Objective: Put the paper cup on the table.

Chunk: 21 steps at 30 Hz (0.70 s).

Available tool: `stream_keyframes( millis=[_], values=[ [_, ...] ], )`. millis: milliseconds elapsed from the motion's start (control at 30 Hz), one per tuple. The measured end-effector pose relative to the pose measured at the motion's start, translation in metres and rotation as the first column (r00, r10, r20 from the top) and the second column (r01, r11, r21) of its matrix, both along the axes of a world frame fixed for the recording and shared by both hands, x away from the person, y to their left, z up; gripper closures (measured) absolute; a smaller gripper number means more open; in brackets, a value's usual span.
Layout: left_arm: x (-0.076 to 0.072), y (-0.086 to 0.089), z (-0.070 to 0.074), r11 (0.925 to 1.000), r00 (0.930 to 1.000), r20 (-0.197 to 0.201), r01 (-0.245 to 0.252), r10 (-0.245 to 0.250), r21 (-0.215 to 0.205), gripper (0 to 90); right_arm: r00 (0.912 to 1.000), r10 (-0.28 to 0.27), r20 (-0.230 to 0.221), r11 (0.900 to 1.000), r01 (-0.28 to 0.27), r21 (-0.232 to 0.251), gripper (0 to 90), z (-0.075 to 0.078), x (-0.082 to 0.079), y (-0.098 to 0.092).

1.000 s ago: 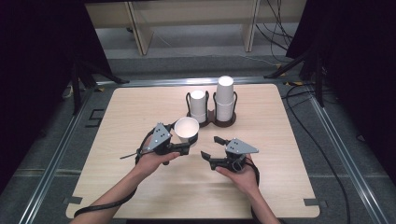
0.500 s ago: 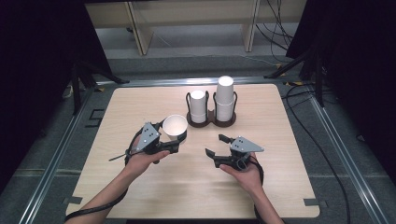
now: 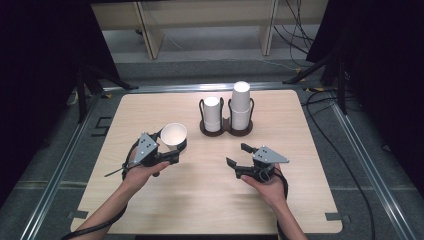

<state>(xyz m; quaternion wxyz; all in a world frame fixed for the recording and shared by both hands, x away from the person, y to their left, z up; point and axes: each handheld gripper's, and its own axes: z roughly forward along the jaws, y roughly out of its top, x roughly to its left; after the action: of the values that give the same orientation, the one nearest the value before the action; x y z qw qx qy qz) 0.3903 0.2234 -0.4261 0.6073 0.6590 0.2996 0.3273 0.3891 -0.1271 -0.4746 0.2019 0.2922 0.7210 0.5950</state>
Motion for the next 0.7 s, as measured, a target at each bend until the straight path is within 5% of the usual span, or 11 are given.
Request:
stream_keyframes(
  millis=[67,167,467,700],
  values=[
    [0.002,0.005,-0.004,0.9998,0.9999,0.014,-0.01,0.01,-0.016,20.7,0.9994,-0.011,-0.033,1.0,0.012,0.021,22.9,-0.001,-0.002,-0.001],
    [0.0,0.016,-0.01,0.9986,0.9986,-0.014,-0.052,0.052,0.01,20.7,0.9994,-0.023,-0.024,1.0,0.023,0.011,23.1,-0.002,-0.003,-0.006],
    [0.003,0.041,-0.034,0.9905,0.9895,-0.047,-0.137,0.137,-0.012,20.5,0.9977,-0.06,-0.031,0.998,0.06,0.017,23.3,-0.004,-0.005,-0.015],
    [0.004,0.058,-0.054,0.9713,0.9666,-0.096,-0.235,0.238,0.033,20.4,0.9981,-0.046,-0.041,0.998,0.048,0.04,23.5,-0.006,-0.005,-0.014]
  ],
)
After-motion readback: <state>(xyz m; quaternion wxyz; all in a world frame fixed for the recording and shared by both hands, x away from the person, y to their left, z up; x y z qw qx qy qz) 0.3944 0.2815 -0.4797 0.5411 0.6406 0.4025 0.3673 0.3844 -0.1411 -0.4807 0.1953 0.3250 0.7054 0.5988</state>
